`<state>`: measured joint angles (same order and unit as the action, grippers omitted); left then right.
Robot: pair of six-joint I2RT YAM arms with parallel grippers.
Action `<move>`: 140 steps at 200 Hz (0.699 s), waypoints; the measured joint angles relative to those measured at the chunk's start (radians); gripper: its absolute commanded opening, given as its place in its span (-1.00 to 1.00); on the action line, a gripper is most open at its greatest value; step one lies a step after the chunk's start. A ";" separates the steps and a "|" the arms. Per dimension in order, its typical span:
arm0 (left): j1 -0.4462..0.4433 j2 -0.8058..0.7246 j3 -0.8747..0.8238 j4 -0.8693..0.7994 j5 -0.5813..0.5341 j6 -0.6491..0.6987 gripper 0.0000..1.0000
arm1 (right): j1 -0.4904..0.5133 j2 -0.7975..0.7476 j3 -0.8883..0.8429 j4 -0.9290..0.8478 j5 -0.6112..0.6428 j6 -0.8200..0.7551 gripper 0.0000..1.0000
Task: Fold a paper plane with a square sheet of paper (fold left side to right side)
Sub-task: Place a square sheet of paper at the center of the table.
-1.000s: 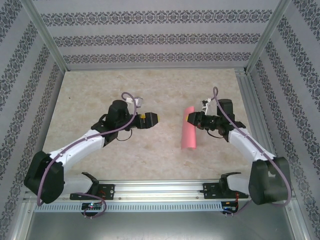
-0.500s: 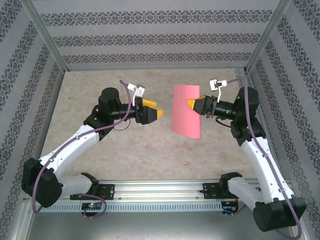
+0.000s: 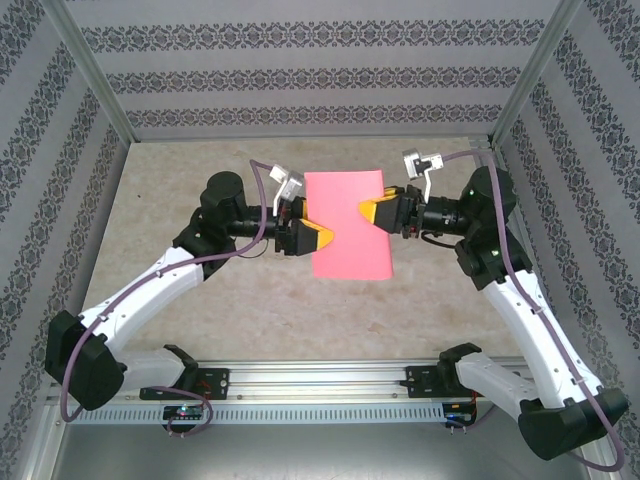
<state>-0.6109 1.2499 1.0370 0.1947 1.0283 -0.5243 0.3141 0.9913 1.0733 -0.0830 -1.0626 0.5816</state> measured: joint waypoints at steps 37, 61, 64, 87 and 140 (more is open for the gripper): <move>-0.001 -0.029 -0.001 -0.005 -0.015 0.021 -0.93 | -0.010 -0.001 -0.001 -0.021 0.042 -0.017 -0.45; -0.001 -0.036 -0.027 -0.004 -0.040 0.019 -1.00 | -0.031 -0.001 -0.011 -0.031 0.058 -0.026 -0.43; -0.001 -0.036 -0.033 -0.003 -0.045 0.019 -1.00 | -0.033 -0.001 -0.013 -0.032 0.060 -0.027 -0.42; -0.001 -0.036 -0.081 -0.004 -0.078 0.013 -1.00 | -0.053 -0.001 -0.044 -0.051 0.078 -0.033 -0.25; -0.001 0.029 -0.103 -0.121 -0.188 0.021 -1.00 | -0.131 0.005 -0.068 -0.260 0.250 -0.139 0.55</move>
<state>-0.6117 1.2789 0.9337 0.0734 0.8402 -0.5037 0.1833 0.9962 1.0058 -0.3431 -0.8124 0.4423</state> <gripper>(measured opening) 0.069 0.751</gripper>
